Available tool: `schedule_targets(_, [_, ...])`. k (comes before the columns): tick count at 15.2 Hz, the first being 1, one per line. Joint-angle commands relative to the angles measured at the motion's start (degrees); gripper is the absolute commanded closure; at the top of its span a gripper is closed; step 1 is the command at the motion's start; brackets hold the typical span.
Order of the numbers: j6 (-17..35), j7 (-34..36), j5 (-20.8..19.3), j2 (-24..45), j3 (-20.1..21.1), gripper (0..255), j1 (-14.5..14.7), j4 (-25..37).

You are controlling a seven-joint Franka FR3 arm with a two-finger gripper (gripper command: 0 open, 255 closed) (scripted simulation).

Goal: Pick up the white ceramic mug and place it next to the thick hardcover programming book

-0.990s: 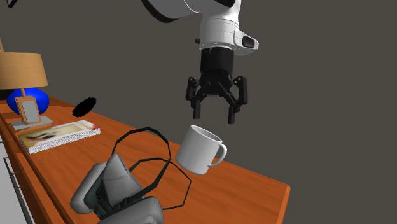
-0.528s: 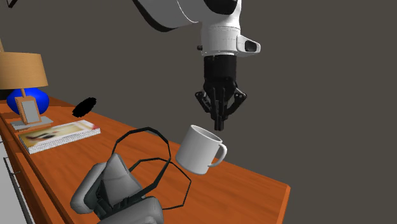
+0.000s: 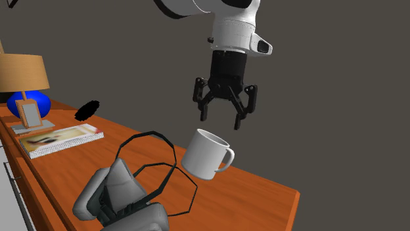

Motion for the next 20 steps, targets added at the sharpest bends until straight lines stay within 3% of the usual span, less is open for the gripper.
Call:
schedule_targets(1, [3.79,-3.74,3.61,6.92,-0.64,0,-2.40,1.92])
schedule_targets(8, [8.34,-4.02,4.00,8.32,-0.72,0,-1.81,-1.21])
schedule_targets(15, [8.33,-4.08,4.10,8.32,-0.95,0,-1.61,-1.21])
schedule_targets(16, [7.85,-3.94,4.06,11.29,-0.95,255,-1.61,2.28])
schedule_targets(17, [8.73,-4.14,4.09,9.99,-0.97,255,-1.63,0.17])
schedule_targets(18, [7.68,-4.86,4.05,11.20,-1.24,255,-2.15,2.39])
schedule_targets(19, [9.91,-4.78,4.20,9.20,-1.05,255,-1.83,-1.80])
schedule_targets(20, [9.52,-5.41,4.11,10.56,-1.30,255,-2.26,-0.15])
